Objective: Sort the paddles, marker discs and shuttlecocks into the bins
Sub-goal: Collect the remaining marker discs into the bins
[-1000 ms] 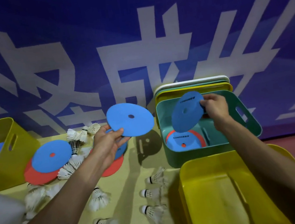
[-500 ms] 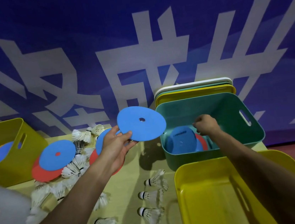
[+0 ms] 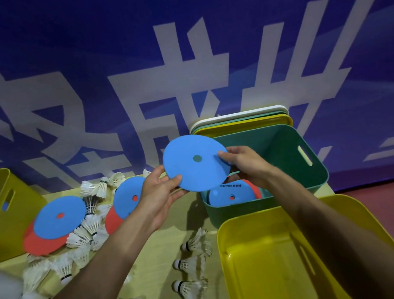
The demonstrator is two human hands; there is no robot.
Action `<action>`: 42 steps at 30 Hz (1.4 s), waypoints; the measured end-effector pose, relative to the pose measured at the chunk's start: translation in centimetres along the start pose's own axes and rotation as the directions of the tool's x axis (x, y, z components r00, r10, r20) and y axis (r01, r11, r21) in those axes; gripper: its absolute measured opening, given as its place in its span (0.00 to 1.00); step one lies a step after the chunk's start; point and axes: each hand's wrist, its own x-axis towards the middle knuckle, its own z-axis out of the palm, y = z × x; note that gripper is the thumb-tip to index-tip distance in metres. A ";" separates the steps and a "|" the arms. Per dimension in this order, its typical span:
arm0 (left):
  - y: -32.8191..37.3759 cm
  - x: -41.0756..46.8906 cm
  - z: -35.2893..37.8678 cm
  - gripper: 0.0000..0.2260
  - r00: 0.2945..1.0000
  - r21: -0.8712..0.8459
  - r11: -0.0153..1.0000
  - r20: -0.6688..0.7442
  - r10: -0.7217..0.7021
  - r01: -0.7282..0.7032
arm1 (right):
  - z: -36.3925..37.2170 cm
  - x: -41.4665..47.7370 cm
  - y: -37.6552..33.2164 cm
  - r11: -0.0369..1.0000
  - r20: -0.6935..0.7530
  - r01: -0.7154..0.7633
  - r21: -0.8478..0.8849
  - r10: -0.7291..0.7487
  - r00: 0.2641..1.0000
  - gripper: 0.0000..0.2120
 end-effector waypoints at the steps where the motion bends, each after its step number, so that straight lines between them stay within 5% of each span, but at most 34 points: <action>1: 0.0 0.0 0.0 0.16 1.000 0.017 1.000 0.000 0.002 -0.002 | 0.0 -0.2 -0.1 1.000 -0.015 0.015 0.007 -0.015 1.000 0.13; 10: 0.2 0.1 0.4 0.14 1.000 0.117 0.993 0.006 -0.010 0.009 | -2.5 -1.2 -0.2 0.994 -0.222 0.092 0.051 -0.078 0.972 0.14; 16: 0.4 -0.5 -0.6 0.11 1.000 0.163 0.987 -0.019 0.007 -0.004 | -4.4 0.0 1.5 0.995 -0.458 -0.046 -0.089 0.000 0.889 0.18; 25: 0.3 -0.8 -2.4 0.10 1.000 0.173 0.985 -0.031 0.001 0.004 | -3.4 2.2 4.9 0.929 -0.390 -0.250 -0.272 0.131 0.912 0.20; 30: 0.1 -0.9 -2.3 0.10 1.000 0.186 0.983 -0.009 0.004 -0.002 | -4.1 2.3 5.6 0.716 -0.360 -0.302 -0.630 0.076 0.930 0.22; 42: -0.1 -0.8 -5.2 0.09 0.999 0.185 0.983 -0.038 0.003 0.004 | 1.0 2.1 1.8 0.731 -0.261 0.015 -0.682 -0.262 0.929 0.13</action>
